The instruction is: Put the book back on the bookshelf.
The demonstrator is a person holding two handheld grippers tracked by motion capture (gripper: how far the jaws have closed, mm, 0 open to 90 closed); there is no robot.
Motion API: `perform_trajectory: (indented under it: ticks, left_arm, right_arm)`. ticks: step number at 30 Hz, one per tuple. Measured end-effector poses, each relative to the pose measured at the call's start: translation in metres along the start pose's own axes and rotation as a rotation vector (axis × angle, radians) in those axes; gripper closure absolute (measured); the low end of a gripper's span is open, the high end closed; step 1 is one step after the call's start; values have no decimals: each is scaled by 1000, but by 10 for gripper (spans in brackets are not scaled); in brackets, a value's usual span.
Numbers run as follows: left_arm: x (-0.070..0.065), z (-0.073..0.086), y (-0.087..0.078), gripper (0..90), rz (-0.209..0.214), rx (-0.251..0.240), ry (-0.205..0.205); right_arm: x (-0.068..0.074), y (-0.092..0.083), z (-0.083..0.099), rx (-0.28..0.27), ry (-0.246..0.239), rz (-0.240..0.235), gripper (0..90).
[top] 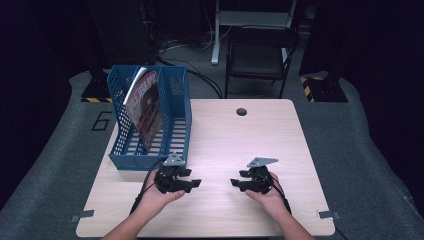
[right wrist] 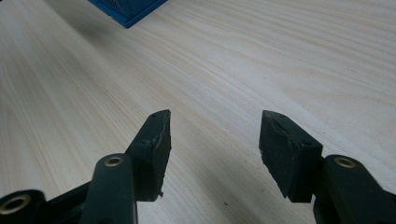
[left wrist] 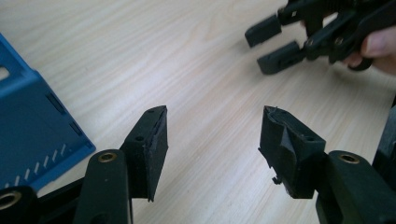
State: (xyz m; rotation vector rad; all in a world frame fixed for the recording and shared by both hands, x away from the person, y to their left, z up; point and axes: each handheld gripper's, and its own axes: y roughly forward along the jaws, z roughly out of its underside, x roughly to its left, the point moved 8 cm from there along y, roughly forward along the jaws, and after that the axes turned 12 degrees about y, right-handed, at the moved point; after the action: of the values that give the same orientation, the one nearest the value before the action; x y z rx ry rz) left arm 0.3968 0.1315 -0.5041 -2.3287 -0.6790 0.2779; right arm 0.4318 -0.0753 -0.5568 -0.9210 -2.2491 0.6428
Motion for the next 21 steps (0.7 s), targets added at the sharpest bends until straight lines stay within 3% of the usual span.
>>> perform_trajectory:
  ticks: [6, 12, 14, 15, 19, 21]
  left_arm:
    - [-7, 19, 7, 417, 16, 11, 7]
    - [-4, 34, 15, 416, -12, 2, -12]
    - [-3, 39, 19, 415, -31, 16, 10]
    - [-5, 41, 21, 415, -26, 19, -1]
    - [-8, 47, 29, 415, -27, 45, 39]
    - [-11, 47, 33, 411, -15, 48, 40]
  right_arm:
    - [0, -1, 1, 4, 7, 1, 435]
    - [1, 0, 2, 14, -3, 2, 435]
    - [1, 0, 2, 13, -7, 1, 434]
    - [1, 1, 2, 7, -4, 1, 434]
    - [2, 0, 2, 16, -17, 1, 434]
    - [3, 0, 2, 5, -5, 2, 434]
